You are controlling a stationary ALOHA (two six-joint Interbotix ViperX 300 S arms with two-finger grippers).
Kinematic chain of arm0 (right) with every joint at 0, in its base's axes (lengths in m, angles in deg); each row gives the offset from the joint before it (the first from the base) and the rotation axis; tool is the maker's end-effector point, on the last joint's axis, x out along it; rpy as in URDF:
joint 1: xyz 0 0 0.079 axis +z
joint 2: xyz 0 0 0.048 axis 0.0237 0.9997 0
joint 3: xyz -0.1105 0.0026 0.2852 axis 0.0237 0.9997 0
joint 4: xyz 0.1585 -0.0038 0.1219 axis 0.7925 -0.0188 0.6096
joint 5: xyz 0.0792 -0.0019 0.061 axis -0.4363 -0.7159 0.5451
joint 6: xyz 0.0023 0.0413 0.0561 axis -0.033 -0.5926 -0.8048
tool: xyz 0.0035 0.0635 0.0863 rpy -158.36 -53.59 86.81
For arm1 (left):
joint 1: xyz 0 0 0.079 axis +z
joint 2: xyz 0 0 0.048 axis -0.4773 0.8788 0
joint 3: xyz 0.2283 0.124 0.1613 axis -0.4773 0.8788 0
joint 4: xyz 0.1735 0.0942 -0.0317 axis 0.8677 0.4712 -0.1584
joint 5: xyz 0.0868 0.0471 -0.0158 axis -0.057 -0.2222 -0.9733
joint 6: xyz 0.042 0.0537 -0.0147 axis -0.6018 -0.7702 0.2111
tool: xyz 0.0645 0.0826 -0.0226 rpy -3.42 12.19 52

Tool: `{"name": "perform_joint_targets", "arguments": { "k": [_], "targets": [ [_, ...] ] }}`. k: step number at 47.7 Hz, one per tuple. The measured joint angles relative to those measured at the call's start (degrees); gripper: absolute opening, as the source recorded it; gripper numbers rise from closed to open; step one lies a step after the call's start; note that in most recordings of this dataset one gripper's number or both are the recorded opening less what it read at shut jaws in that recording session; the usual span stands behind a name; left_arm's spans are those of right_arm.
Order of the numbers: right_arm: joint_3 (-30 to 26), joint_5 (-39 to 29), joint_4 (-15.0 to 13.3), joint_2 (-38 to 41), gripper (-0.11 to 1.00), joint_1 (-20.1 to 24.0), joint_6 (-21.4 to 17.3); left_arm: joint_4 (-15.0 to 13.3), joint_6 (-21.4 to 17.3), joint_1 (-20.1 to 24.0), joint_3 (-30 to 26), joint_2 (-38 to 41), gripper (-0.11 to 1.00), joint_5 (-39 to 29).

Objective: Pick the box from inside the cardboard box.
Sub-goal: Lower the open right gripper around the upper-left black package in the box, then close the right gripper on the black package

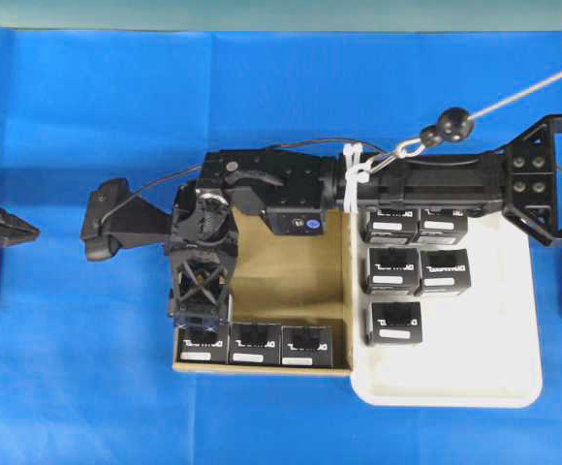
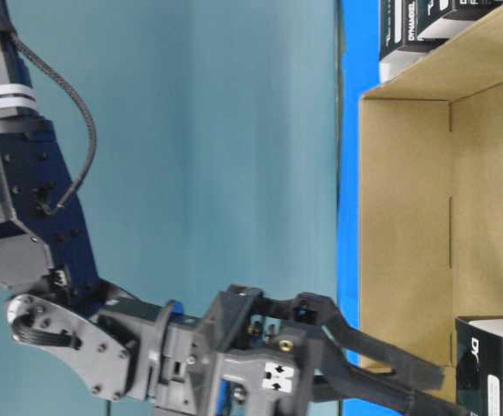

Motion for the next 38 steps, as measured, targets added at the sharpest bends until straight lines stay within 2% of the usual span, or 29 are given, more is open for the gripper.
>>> {"name": "perform_joint_targets", "arguments": {
  "k": [38],
  "targets": [
    [1.67, 0.7, -1.14, 1.14, 0.96, -0.18, 0.97, 0.0, 0.0, 0.0, 0.0, 0.0, -0.01, 0.0]
  ]
}}
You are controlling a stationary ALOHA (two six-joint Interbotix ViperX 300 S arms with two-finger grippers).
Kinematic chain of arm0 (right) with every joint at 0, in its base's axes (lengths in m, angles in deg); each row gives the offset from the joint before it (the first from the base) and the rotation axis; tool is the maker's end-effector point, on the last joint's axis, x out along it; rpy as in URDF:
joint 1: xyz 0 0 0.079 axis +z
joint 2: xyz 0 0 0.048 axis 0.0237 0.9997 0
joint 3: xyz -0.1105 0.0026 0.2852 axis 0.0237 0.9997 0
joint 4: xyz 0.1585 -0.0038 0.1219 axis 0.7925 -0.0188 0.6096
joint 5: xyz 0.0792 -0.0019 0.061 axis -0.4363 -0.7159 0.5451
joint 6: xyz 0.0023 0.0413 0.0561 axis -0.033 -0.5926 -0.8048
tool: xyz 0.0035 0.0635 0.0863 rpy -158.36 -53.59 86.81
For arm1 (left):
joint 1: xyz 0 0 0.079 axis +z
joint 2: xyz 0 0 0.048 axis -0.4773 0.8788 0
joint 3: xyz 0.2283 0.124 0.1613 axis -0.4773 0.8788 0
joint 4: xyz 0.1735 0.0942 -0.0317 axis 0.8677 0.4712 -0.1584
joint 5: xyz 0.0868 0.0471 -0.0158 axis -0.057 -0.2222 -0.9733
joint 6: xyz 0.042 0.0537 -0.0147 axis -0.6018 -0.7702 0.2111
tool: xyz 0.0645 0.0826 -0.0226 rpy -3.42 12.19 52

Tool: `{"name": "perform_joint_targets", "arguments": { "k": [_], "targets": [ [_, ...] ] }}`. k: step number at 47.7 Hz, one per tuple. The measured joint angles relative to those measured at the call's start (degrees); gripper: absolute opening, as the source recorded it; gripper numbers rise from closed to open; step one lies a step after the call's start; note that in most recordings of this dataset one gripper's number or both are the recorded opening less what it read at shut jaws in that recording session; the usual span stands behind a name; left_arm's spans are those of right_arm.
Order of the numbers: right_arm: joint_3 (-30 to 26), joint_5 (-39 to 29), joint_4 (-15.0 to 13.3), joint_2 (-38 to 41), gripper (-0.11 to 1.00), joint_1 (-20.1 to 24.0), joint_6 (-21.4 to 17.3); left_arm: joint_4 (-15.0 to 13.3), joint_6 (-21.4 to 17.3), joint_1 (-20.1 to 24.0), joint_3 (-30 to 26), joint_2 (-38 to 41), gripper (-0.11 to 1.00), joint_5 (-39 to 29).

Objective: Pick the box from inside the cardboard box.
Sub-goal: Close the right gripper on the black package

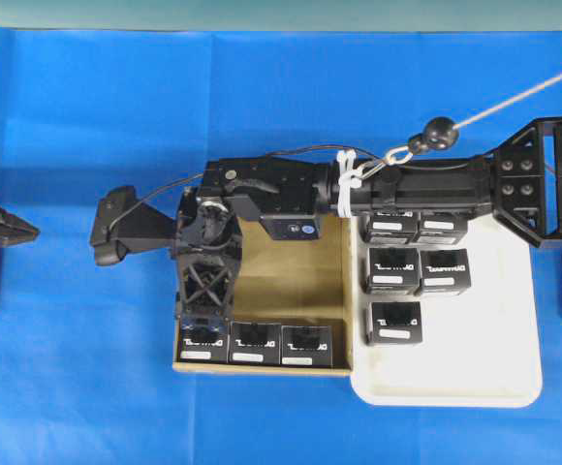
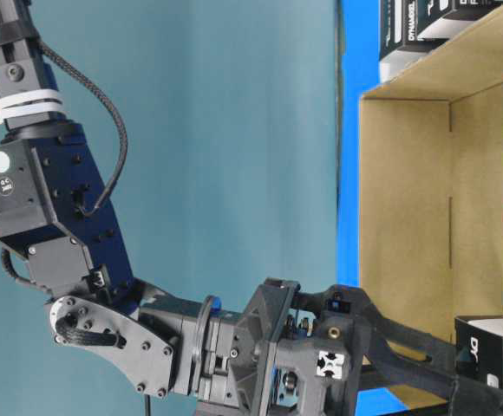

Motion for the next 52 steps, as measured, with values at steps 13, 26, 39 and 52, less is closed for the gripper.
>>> {"name": "perform_joint_targets", "arguments": {
  "k": [13, 26, 39, 52],
  "targets": [
    [0.0, 0.0, -0.09, 0.0, 0.96, -0.79, 1.05, 0.09, 0.18, 0.0, 0.0, -0.26, -0.01, 0.0],
    [0.09, -0.09, -0.18, 0.0, 0.96, -2.02, 1.85, 0.09, 0.53, -0.09, 0.0, -0.35, -0.01, 0.0],
    [0.18, 0.0, -0.88, 0.0, 0.96, -2.46, 1.85, 0.09, 0.62, -0.18, 0.0, -0.35, -0.01, 0.0],
    [0.18, -0.09, -2.37, 0.0, 0.96, -4.04, 2.02, 0.0, 0.62, -0.18, 0.0, -0.44, -0.01, 0.0]
  ]
}}
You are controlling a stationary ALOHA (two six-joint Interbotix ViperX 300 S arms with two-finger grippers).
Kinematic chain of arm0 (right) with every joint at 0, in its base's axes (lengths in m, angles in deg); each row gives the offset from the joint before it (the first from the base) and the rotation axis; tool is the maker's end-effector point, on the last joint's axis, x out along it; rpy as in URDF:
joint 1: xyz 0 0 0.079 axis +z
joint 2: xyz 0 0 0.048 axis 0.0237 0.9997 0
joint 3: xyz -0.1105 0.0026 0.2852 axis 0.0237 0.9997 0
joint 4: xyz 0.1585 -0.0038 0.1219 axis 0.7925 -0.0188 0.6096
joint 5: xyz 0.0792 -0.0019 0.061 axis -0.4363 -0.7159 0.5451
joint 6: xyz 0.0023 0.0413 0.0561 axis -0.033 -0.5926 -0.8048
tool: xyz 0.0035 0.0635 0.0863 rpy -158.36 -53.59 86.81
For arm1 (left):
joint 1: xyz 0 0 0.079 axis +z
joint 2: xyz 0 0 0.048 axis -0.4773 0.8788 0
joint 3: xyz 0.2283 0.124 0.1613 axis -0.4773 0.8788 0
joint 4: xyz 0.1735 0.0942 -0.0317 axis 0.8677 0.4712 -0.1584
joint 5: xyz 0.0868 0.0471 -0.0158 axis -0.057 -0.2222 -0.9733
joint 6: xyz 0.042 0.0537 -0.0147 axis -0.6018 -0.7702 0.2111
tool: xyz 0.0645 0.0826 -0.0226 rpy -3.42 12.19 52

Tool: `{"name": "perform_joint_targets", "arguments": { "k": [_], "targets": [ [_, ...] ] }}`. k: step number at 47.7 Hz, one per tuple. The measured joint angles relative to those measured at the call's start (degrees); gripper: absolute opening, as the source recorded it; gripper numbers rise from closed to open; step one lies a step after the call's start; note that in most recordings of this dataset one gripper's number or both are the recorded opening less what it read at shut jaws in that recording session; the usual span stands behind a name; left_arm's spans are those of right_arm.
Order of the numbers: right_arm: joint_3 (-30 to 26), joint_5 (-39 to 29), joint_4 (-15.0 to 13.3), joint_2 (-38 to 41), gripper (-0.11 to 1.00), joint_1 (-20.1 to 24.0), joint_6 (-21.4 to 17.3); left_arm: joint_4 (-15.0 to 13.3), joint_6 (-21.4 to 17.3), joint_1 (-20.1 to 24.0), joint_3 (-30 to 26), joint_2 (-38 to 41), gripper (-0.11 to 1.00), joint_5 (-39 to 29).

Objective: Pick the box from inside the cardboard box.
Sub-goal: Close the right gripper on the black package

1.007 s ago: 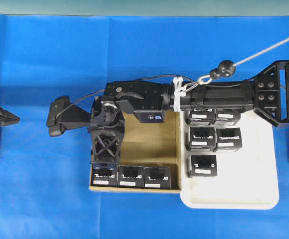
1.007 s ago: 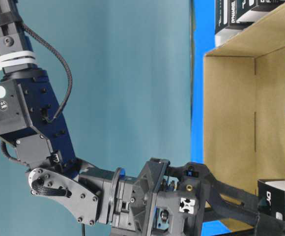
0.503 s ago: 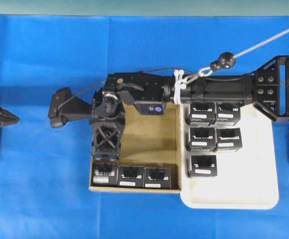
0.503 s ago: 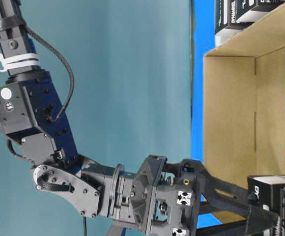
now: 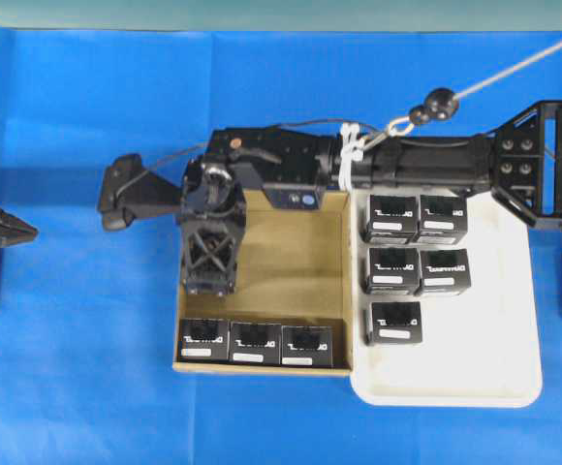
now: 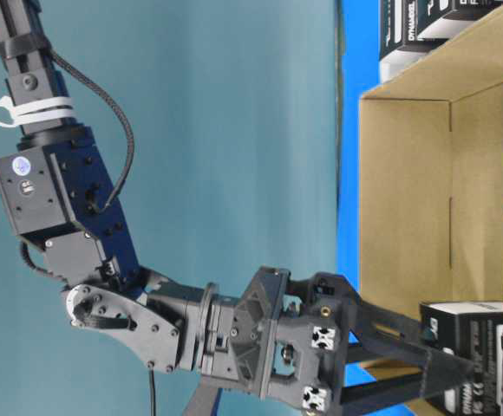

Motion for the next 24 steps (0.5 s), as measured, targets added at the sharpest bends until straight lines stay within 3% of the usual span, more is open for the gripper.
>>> {"name": "perform_joint_targets", "arguments": {
  "k": [19, 24],
  "targets": [
    [0.0, 0.53, -0.18, 0.0, 0.97, 2.2, 0.0, 0.09, 0.0, 0.0, 0.0, 0.09, -0.01, 0.0],
    [0.35, 1.76, -1.49, -0.09, 0.97, 3.25, -0.35, 0.09, 0.0, 0.0, 0.0, 0.09, -0.01, 0.0]
  ]
}}
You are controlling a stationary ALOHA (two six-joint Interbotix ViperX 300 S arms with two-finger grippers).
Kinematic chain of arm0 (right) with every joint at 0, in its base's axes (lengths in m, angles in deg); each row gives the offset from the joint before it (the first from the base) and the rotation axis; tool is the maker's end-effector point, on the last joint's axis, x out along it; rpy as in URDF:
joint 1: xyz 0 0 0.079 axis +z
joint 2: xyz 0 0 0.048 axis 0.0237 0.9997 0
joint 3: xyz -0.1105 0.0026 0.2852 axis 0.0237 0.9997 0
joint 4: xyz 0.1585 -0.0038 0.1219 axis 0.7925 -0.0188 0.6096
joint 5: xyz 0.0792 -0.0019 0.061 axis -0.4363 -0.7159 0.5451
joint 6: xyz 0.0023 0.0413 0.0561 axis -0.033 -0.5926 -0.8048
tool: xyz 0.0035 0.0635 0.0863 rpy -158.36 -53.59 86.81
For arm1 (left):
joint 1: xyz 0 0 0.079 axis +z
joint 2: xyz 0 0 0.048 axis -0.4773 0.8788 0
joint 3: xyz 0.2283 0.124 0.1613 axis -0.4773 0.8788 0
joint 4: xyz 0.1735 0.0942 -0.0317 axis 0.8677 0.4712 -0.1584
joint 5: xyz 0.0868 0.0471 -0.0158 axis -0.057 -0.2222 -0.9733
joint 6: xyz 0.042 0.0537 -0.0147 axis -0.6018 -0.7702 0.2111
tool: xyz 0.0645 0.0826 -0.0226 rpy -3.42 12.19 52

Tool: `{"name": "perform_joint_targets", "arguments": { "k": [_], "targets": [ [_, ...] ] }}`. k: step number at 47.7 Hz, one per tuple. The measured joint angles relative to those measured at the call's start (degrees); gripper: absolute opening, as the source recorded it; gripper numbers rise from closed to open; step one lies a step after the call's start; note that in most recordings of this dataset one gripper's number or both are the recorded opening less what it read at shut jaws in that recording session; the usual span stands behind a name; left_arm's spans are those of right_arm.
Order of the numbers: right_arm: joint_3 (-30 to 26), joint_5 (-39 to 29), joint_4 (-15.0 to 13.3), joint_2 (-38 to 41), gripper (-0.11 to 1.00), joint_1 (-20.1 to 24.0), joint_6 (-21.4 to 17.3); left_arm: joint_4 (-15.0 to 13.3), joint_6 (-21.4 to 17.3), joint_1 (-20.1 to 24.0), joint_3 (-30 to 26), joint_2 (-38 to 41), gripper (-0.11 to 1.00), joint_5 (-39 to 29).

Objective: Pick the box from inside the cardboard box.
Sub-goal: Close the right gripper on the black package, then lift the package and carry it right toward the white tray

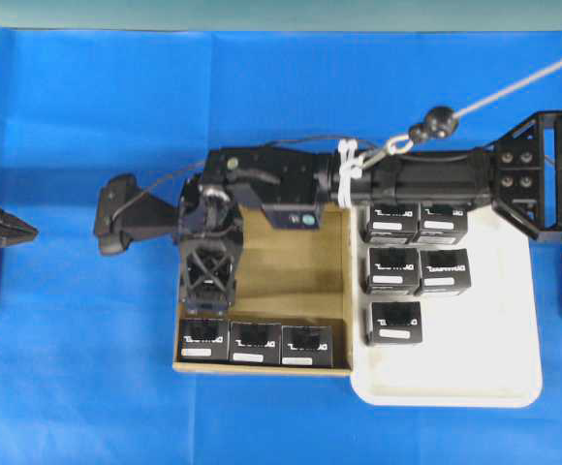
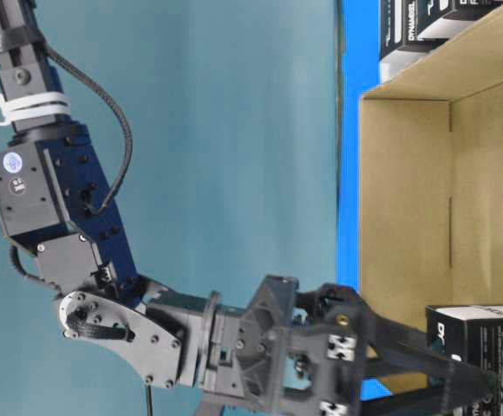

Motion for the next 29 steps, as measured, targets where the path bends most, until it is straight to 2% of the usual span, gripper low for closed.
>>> {"name": "perform_joint_targets", "arguments": {
  "k": [12, 23, 29],
  "targets": [
    [2.9, 2.46, -6.59, 0.0, 0.97, 0.79, -1.32, -0.09, 0.0, 0.0, 0.0, 0.0, -0.01, 0.0],
    [4.48, 6.33, -7.65, 0.0, 0.97, 1.49, -3.87, -0.09, 0.0, 0.0, 0.0, 0.0, -0.01, 0.0],
    [4.48, 6.77, -7.65, 0.0, 0.97, 1.67, -3.96, 0.0, 0.0, 0.0, 0.0, 0.0, -0.01, 0.0]
  ]
}}
